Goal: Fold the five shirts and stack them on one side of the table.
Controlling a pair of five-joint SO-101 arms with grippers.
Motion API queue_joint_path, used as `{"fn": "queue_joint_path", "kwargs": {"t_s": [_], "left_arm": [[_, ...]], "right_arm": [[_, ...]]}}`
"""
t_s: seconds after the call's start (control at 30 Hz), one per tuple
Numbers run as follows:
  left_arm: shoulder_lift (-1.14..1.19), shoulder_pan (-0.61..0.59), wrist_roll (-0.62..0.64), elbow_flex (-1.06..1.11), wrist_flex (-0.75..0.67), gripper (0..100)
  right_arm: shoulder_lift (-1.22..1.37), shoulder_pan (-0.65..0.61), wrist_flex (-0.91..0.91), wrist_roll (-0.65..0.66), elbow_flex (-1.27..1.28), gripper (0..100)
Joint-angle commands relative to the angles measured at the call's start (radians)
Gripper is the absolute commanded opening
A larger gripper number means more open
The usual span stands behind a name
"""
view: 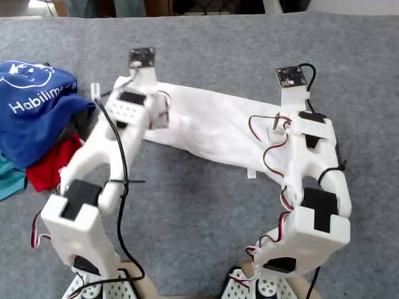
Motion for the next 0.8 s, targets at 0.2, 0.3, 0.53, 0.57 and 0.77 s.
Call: {"fn": "queue_joint_path", "kwargs": {"t_s": [0.2, 0.3, 0.53, 0.57, 0.77], "left_arm": [[-0.018, 0.054, 0.071, 0.056, -0.152, 8], [0.08, 0.061, 0.071, -0.002, -0.133, 9], [0.336, 0.062, 0.069, -0.381, 0.173, 5], [0.364, 0.062, 0.069, -0.427, 0.203, 5], [0.361, 0.056, -0.058, -0.757, 0.446, 5]], "right_arm": [[-0.081, 0.011, -0.014, -0.005, 0.021, 1.5], [-0.131, 0.009, -0.014, -0.005, 0.047, 1.5], [-0.317, 0.011, -0.006, -0.006, 0.111, 1.8], [-0.34, 0.012, 0.002, -0.012, 0.113, 1.8], [-0.409, 0.12, 0.126, -0.055, 0.048, 1.8]]}}
